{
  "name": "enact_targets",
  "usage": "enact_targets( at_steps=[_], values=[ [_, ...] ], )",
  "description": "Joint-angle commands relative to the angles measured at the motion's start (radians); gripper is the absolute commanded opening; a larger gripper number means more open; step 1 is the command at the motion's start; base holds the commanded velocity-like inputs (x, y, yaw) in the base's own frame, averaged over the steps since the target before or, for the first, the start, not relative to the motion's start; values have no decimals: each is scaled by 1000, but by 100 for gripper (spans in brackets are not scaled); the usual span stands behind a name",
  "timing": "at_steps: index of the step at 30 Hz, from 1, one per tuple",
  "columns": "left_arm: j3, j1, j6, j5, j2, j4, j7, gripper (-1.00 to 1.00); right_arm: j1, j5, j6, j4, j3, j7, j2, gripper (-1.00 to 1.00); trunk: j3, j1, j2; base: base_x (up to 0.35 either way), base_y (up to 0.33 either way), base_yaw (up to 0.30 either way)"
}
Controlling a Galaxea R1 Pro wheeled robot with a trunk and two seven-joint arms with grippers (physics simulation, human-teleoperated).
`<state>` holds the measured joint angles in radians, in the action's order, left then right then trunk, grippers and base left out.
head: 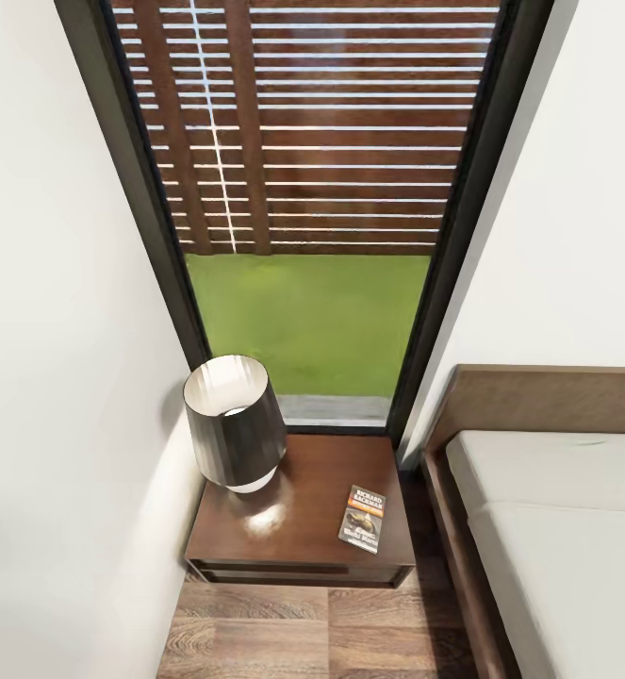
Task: In the bedroom, move the book from the bed onto either nightstand, and place the two sandals side by side next to the bed.
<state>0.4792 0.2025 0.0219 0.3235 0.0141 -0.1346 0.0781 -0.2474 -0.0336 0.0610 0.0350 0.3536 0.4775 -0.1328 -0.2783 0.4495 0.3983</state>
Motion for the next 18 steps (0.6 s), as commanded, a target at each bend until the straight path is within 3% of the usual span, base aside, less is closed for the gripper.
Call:
enact_targets(
  at_steps=[1,18],
  values=[
    [9,-1,2,8,0,0,4,100,-1,-3,3,2,8,3,-1,100,-2,0,2,0,0,0],
    [9,-15,5,9,0,0,3,100,-1,-4,3,2,8,3,-1,100,-2,0,2,0,0,0]
  ],
)
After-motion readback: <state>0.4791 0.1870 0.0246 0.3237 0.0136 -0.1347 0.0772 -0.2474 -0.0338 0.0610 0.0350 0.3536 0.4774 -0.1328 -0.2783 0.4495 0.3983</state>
